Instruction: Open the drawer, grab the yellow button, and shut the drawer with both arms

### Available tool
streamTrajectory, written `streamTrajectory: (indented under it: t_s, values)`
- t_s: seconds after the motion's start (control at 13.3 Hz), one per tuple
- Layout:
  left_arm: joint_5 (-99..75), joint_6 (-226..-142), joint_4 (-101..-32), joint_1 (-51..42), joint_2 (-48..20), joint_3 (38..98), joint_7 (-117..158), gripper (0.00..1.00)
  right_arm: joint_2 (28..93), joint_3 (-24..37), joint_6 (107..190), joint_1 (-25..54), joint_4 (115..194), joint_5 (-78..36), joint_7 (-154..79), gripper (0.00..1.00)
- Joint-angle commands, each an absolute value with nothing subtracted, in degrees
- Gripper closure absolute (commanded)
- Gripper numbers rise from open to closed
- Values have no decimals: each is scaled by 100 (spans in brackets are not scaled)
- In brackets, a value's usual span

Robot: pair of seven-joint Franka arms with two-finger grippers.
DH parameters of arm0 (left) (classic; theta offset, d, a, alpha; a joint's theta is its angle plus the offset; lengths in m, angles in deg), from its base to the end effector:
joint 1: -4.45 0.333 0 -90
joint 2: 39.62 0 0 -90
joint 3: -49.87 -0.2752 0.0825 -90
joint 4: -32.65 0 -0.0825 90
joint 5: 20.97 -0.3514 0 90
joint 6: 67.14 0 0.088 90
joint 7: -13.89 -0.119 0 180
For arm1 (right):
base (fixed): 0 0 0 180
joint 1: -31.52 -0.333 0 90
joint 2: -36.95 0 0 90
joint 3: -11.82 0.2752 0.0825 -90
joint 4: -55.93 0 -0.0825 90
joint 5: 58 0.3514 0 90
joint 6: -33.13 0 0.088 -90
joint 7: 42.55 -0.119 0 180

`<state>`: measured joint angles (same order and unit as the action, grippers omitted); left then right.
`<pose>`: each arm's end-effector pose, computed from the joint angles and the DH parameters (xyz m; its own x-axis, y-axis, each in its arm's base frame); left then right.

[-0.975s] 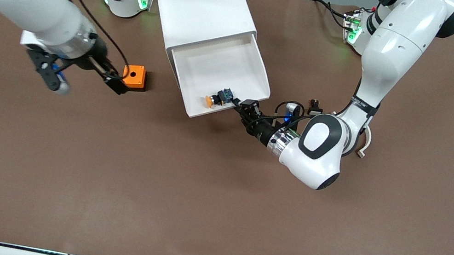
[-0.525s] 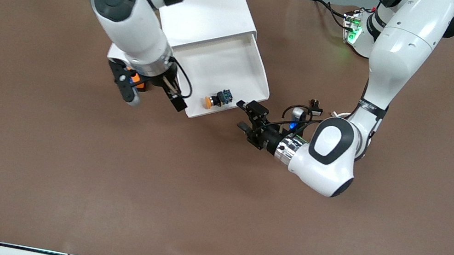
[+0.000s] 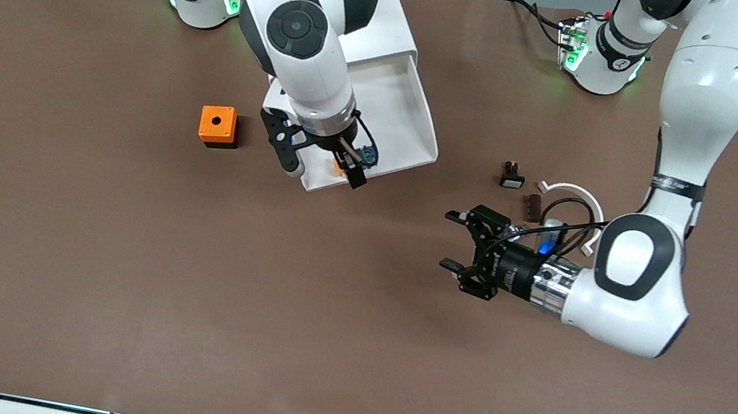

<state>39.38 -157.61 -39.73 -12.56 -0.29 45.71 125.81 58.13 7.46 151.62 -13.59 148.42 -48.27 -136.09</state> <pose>0.6126 -0.2571 0.3491 -0.5109 0.6237 -0.5916 0.7752 0.0368 -0.6306 0.4668 0.4223 0.3842 0.5481 -0.8259 -0.1325 -0.8363 -0.5433 -0.0729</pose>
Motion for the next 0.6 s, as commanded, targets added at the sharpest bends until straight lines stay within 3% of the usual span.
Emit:
streamTrajectory:
  t_s: [0.0,0.15,0.38,0.45,0.53]
  values:
    - [3477,-15749,-4074,-1330,-332,4539,11667,1,5813,673,15301,-1541,14918,-4868,-13835,6]
    - [3108,-15749,-4074,-1339,-332,4547,10842,1,5804,681,15415,-1603,15049,-4921,-13826,26]
    - [2773,-15811,-4074,-1435,-332,4539,9331,1,5804,681,15424,-1620,15068,-4921,-13739,78]
    - [2650,-15811,-4074,-1435,-332,4547,8734,1,5804,681,15398,-1612,15042,-4921,-13660,92]
    - [2562,-15811,-4083,-1453,-324,4547,8276,1,5796,681,15337,-1603,15024,-4921,-13407,99]
